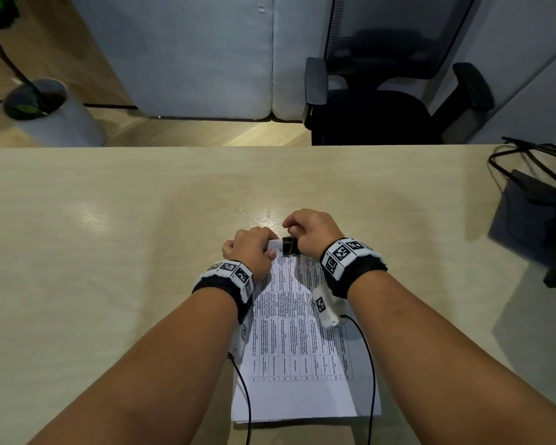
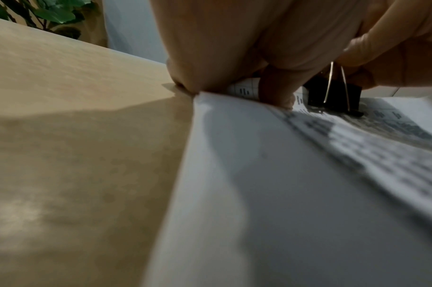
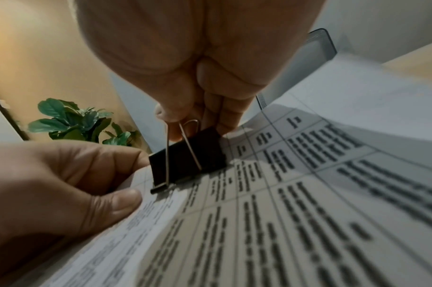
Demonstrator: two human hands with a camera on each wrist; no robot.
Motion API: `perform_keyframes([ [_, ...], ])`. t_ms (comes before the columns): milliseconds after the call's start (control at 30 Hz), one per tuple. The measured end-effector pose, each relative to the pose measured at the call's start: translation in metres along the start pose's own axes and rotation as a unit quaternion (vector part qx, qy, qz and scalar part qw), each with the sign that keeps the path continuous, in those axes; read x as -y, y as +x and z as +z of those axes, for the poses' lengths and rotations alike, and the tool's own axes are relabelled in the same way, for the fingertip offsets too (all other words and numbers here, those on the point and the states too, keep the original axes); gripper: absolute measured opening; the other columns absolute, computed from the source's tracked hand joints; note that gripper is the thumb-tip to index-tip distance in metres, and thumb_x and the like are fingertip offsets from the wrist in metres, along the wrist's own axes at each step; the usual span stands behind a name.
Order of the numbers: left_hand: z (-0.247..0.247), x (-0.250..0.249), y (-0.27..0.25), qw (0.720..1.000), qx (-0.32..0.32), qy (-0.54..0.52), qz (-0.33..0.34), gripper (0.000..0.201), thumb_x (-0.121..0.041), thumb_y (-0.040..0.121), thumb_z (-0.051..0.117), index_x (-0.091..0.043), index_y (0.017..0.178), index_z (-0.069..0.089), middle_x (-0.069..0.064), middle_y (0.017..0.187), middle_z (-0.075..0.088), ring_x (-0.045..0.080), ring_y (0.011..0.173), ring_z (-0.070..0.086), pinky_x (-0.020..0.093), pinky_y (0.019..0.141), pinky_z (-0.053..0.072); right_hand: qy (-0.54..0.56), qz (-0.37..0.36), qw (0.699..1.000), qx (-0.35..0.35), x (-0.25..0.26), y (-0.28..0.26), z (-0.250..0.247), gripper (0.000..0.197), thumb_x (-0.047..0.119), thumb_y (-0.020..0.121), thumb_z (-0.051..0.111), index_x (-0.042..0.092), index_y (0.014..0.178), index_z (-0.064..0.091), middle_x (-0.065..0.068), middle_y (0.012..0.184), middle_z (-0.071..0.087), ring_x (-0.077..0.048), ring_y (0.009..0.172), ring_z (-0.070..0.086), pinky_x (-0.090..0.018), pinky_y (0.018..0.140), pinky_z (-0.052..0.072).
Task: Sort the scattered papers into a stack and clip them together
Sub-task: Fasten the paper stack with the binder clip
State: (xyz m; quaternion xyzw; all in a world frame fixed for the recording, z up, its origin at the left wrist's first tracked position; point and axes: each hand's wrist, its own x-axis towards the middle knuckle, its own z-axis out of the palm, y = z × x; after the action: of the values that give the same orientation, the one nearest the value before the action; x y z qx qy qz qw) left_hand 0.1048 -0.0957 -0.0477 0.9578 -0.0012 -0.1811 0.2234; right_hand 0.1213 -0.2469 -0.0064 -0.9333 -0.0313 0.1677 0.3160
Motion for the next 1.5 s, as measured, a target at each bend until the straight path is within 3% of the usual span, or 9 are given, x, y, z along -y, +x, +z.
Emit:
perform_keyframes([
  [167,0.001,0.0,0.0,1.0,-0.006,0.001,-0.003,0.02,-0.02,0.087,0.06,-0.035,0.099,0.059,-0.014,0.103,0.057,0.016,0.11,0.046,0.042,0.093,0.029,-0.047,-0.006,0.997,0.054,-0.005,-0.001,0.002,0.032,0.016,0.097,0.046,0.008,0.126,0.056,-0.011,0.129,0.055,-0.028,0.118,0.053,-0.038,0.101,0.042],
  [333,0.001,0.001,0.001,1.0,-0.008,-0.004,0.001,0.019,-0.019,0.086,0.06,-0.035,0.096,0.06,-0.013,0.101,0.058,0.016,0.108,0.048,0.042,0.091,0.031,-0.062,-0.108,0.987,-0.106,-0.012,-0.026,0.002,0.022,0.021,0.089,0.057,0.013,0.106,0.069,-0.002,0.11,0.057,-0.016,0.1,0.055,-0.03,0.085,0.05],
  [500,0.001,0.001,0.0,1.0,-0.012,-0.01,0.003,0.019,-0.019,0.087,0.06,-0.035,0.097,0.061,-0.012,0.102,0.059,0.017,0.11,0.048,0.042,0.092,0.029,-0.209,-0.096,0.972,0.05,0.007,-0.058,0.008,0.026,0.029,0.085,0.045,0.017,0.08,0.067,0.001,0.078,0.062,-0.02,0.071,0.058,-0.028,0.061,0.048],
  [633,0.001,0.001,0.0,1.0,-0.015,-0.01,0.005,0.019,-0.02,0.087,0.059,-0.035,0.099,0.061,-0.012,0.103,0.059,0.017,0.111,0.048,0.041,0.092,0.029,-0.185,-0.115,0.976,-0.004,0.005,-0.064,0.021,0.019,0.018,0.086,0.05,0.009,0.095,0.064,-0.006,0.097,0.06,-0.027,0.088,0.057,-0.035,0.064,0.049],
  [767,-0.001,-0.001,-0.002,1.0,-0.01,-0.011,0.003,0.024,-0.019,0.088,0.057,-0.034,0.105,0.06,-0.01,0.107,0.06,0.018,0.113,0.047,0.04,0.092,0.029,-0.175,-0.124,0.977,-0.002,0.007,-0.053,0.026,0.048,-0.002,0.078,0.056,0.002,0.125,0.051,-0.013,0.125,0.051,-0.031,0.115,0.047,-0.041,0.089,0.049],
  [1100,-0.019,-0.011,-0.024,0.988,-0.108,-0.085,0.07,0.022,-0.013,0.083,0.066,-0.03,0.097,0.068,-0.017,0.09,0.054,0.018,0.108,0.046,0.035,0.086,0.024,-0.291,-0.074,0.948,0.101,0.031,-0.027,-0.022,0.02,0.017,0.087,0.056,0.017,0.107,0.054,-0.007,0.098,0.061,-0.028,0.087,0.059,-0.034,0.069,0.044],
  [1267,-0.043,-0.016,-0.037,0.97,-0.153,-0.185,0.039,0.056,-0.015,0.079,0.074,-0.034,0.126,0.052,-0.005,0.131,0.043,0.016,0.125,0.033,0.04,0.109,0.027,-0.225,-0.046,0.963,0.144,0.043,-0.024,-0.051,0.015,0.017,0.088,0.058,0.016,0.103,0.058,-0.003,0.09,0.057,-0.026,0.085,0.057,-0.032,0.067,0.045],
  [1367,-0.047,-0.004,-0.047,0.93,-0.075,-0.359,-0.033,0.085,-0.011,0.081,0.073,-0.027,0.146,0.021,0.0,0.13,0.039,0.016,0.116,0.043,0.032,0.102,0.036,-0.203,-0.041,0.967,0.149,0.047,-0.025,-0.06,0.017,0.016,0.09,0.057,0.013,0.107,0.059,-0.007,0.1,0.061,-0.026,0.094,0.058,-0.036,0.078,0.05],
  [1500,-0.031,0.014,-0.059,0.93,0.016,-0.352,-0.107,0.048,-0.019,0.085,0.07,-0.018,0.124,0.042,0.003,0.109,0.062,0.026,0.101,0.063,0.043,0.086,0.054,-0.18,-0.041,0.978,0.097,0.042,-0.021,-0.062,0.02,0.016,0.091,0.056,0.015,0.111,0.056,-0.007,0.104,0.061,-0.027,0.096,0.058,-0.035,0.077,0.048],
])
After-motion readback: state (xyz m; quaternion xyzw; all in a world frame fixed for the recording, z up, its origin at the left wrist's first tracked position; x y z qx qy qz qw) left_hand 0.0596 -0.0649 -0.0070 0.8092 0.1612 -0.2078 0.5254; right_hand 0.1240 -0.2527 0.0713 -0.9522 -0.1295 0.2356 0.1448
